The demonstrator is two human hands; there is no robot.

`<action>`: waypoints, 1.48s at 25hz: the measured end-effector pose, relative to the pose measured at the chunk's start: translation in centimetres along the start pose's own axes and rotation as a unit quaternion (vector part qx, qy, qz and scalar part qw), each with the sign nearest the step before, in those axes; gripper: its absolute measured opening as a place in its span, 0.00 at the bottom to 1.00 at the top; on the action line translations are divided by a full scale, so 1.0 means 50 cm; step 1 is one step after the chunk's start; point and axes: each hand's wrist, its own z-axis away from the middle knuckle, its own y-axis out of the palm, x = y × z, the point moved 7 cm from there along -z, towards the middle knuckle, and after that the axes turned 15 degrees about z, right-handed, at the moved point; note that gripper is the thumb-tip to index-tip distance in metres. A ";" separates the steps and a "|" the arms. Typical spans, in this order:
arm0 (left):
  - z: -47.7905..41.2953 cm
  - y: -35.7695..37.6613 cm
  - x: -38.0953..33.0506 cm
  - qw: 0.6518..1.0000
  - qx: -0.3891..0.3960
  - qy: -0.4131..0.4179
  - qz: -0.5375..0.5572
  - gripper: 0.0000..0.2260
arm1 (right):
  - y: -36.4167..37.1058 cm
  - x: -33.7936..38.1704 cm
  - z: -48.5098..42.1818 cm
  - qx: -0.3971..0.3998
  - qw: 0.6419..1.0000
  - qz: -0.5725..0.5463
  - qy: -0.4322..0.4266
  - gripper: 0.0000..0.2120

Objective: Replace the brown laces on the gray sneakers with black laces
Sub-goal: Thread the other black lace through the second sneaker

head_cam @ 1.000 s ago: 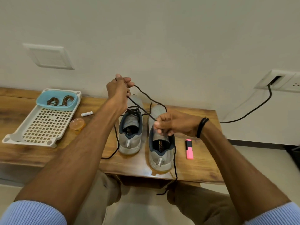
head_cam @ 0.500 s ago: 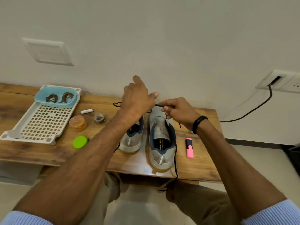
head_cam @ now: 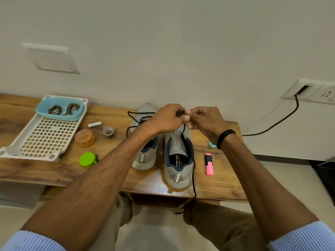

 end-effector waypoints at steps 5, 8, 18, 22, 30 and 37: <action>-0.001 -0.022 -0.014 0.997 -0.051 0.047 -0.041 0.10 | -0.007 0.003 -0.010 -0.053 0.998 0.009 -0.018 0.12; -0.001 -0.043 0.001 0.992 -0.100 0.000 -0.079 0.10 | -0.015 -0.021 -0.010 -0.108 0.963 0.248 0.019 0.17; -0.006 -0.032 0.054 0.951 -0.129 -0.125 0.252 0.03 | -0.019 -0.122 -0.008 0.053 0.808 0.580 0.094 0.10; -0.020 -0.004 0.088 0.953 -0.121 -0.161 0.228 0.06 | -0.045 -0.145 -0.017 0.052 0.807 0.577 0.114 0.10; -0.035 0.044 0.095 0.990 -0.096 -0.093 -0.043 0.07 | -0.049 -0.064 -0.010 -0.112 0.844 0.522 0.048 0.14; -0.038 0.039 0.090 0.991 -0.088 -0.064 -0.083 0.04 | 0.050 -0.110 -0.004 0.006 0.933 0.349 0.093 0.12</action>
